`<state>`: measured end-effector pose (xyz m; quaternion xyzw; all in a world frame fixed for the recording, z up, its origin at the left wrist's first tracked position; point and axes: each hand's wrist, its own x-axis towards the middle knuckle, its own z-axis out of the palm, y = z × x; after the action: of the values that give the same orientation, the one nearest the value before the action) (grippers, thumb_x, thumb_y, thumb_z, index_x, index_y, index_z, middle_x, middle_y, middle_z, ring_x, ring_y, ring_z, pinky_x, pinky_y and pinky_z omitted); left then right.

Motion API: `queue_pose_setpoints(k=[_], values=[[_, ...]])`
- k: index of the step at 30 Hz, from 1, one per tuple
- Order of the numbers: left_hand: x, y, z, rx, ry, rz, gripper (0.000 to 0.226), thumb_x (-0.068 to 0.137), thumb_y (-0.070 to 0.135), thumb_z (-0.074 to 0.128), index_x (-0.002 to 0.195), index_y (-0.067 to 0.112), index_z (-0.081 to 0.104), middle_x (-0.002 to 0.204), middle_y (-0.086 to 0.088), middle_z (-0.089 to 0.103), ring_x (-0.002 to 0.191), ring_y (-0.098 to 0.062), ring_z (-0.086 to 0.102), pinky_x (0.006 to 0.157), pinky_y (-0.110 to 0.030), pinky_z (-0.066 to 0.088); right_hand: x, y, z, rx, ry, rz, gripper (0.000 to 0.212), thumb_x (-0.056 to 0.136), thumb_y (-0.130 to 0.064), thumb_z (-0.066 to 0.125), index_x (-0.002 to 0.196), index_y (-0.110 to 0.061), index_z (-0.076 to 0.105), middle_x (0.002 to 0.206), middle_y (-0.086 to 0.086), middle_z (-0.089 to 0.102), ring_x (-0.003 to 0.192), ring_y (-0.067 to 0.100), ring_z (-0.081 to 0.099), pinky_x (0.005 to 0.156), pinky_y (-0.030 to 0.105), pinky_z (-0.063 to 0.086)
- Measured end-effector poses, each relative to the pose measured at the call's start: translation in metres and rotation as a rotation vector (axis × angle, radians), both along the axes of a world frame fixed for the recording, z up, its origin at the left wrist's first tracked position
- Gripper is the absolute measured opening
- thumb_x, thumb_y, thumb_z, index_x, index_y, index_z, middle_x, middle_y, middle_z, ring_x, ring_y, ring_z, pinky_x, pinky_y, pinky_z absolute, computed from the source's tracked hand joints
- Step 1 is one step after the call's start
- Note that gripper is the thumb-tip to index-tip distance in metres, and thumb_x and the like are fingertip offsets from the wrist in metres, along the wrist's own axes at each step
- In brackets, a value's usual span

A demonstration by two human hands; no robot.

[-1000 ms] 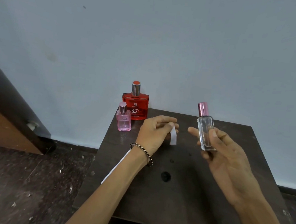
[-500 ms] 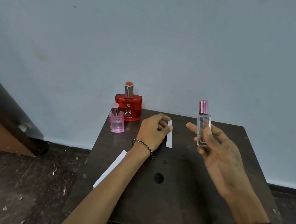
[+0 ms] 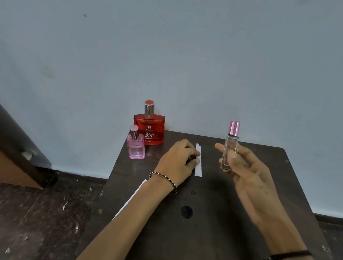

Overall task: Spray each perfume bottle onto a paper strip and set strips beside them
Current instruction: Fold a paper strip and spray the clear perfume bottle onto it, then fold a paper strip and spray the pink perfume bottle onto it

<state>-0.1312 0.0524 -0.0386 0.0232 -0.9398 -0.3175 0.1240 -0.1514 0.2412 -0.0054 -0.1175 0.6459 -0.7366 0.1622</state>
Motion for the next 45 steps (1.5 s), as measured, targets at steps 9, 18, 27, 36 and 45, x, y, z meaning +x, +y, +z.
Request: queue_pose_setpoints(k=[9,18,27,36,45], values=[[-0.001,-0.001,-0.006,0.017,0.059,0.049,0.024,0.093,0.025,0.065,0.114,0.014,0.072,0.107,-0.001,0.061,0.097,-0.011,0.056,0.083,-0.023,0.049,-0.033,-0.027,-0.003,0.344,0.203,-0.060,0.038,0.085,-0.031,0.073,0.121,-0.032,0.060,0.118,-0.013,0.067,0.106,0.001,0.064,0.092,0.027,0.050],[-0.002,0.000,-0.007,-0.015,0.115,0.075,0.022,0.093,0.024,0.065,0.108,0.013,0.076,0.096,-0.007,0.060,0.091,-0.019,0.056,0.069,-0.027,0.045,-0.053,-0.054,-0.023,0.393,0.238,0.060,0.036,0.088,-0.026,0.073,0.122,-0.030,0.060,0.119,-0.010,0.070,0.111,0.003,0.065,0.104,0.037,0.049],[0.000,0.001,-0.006,-0.009,0.126,0.069,0.022,0.094,0.022,0.063,0.109,0.011,0.076,0.099,-0.009,0.061,0.094,-0.021,0.056,0.075,-0.031,0.049,-0.056,-0.055,-0.024,0.421,0.257,0.075,0.040,0.091,-0.020,0.070,0.128,-0.024,0.056,0.122,-0.009,0.069,0.113,0.002,0.064,0.104,0.033,0.048],[0.003,-0.002,0.000,0.081,0.063,0.064,0.022,0.093,0.017,0.063,0.112,0.008,0.071,0.104,-0.009,0.063,0.094,-0.020,0.062,0.086,-0.036,0.053,-0.040,-0.035,-0.027,0.500,0.205,0.042,0.060,0.088,-0.009,0.071,0.140,-0.021,0.045,0.138,-0.008,0.057,0.125,0.004,0.053,0.106,0.028,0.043],[0.045,-0.006,0.014,0.060,0.014,0.045,0.022,0.094,0.016,0.062,0.114,0.017,0.068,0.108,0.000,0.064,0.097,-0.012,0.061,0.088,-0.031,0.054,0.028,-0.029,-0.016,0.584,0.250,-0.042,0.052,0.087,-0.012,0.071,0.132,-0.027,0.048,0.125,-0.012,0.061,0.111,0.002,0.061,0.095,0.025,0.051]])
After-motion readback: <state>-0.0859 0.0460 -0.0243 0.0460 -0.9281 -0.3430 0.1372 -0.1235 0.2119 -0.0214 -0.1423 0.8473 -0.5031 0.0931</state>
